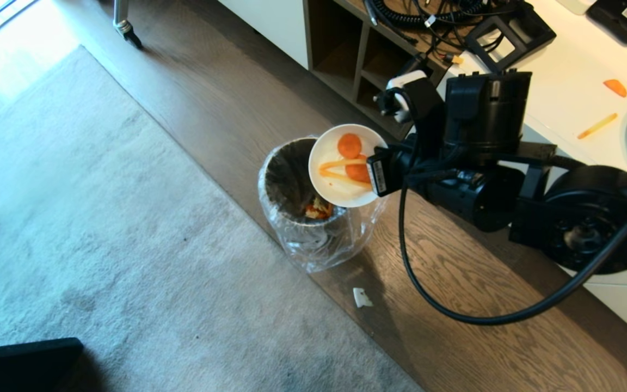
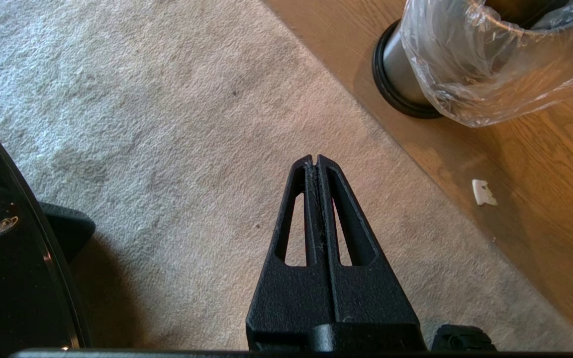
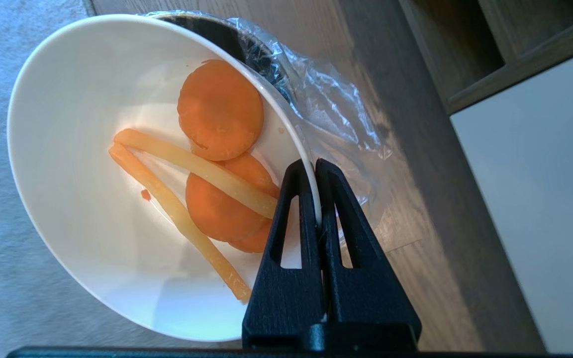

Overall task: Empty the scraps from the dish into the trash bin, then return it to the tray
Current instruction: Move the bowl over the trash can, then pour the leftover food from the bowl into the trash can

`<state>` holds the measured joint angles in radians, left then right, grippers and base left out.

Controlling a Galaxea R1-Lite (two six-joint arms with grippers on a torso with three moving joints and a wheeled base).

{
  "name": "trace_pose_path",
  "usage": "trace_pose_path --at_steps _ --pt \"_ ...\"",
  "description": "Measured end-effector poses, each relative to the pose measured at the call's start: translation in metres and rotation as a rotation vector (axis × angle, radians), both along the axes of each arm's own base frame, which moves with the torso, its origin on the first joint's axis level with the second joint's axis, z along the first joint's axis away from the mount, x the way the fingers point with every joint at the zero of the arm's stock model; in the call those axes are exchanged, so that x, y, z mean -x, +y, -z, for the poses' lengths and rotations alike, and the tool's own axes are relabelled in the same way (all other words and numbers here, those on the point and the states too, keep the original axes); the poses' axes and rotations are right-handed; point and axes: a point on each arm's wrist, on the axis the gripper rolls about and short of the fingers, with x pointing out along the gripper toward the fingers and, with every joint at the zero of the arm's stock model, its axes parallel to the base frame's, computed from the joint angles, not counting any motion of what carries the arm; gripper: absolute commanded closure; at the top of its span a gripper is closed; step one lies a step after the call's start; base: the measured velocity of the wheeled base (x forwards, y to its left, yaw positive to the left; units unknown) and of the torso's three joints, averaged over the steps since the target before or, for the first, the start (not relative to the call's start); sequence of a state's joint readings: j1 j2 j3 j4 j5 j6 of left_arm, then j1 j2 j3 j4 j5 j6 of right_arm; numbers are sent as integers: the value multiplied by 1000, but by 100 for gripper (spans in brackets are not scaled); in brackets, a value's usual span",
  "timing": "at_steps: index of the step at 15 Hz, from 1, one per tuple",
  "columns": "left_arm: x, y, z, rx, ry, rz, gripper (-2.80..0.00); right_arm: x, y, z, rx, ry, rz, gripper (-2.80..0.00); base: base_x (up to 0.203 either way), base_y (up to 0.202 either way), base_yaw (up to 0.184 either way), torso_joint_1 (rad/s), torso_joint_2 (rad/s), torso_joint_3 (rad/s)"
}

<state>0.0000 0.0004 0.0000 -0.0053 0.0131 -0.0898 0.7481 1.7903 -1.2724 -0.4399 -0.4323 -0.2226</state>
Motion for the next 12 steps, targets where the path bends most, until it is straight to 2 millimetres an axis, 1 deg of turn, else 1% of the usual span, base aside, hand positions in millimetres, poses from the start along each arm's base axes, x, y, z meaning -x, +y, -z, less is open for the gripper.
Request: trace_pose_path --at_steps 4,7,9,12 --pt "0 0 0 0 0 0 0 -7 7 11 125 -125 -10 0 0 0 0 0 0 0" --pt "0 0 0 0 0 0 0 -12 12 17 183 -201 -8 0 0 0 0 0 0 0" --pt "0 0 0 0 0 0 0 -16 15 20 206 -234 -4 0 0 0 0 0 0 0" --pt "0 0 0 0 0 0 0 -20 18 25 227 -239 -3 0 0 0 0 0 0 0"
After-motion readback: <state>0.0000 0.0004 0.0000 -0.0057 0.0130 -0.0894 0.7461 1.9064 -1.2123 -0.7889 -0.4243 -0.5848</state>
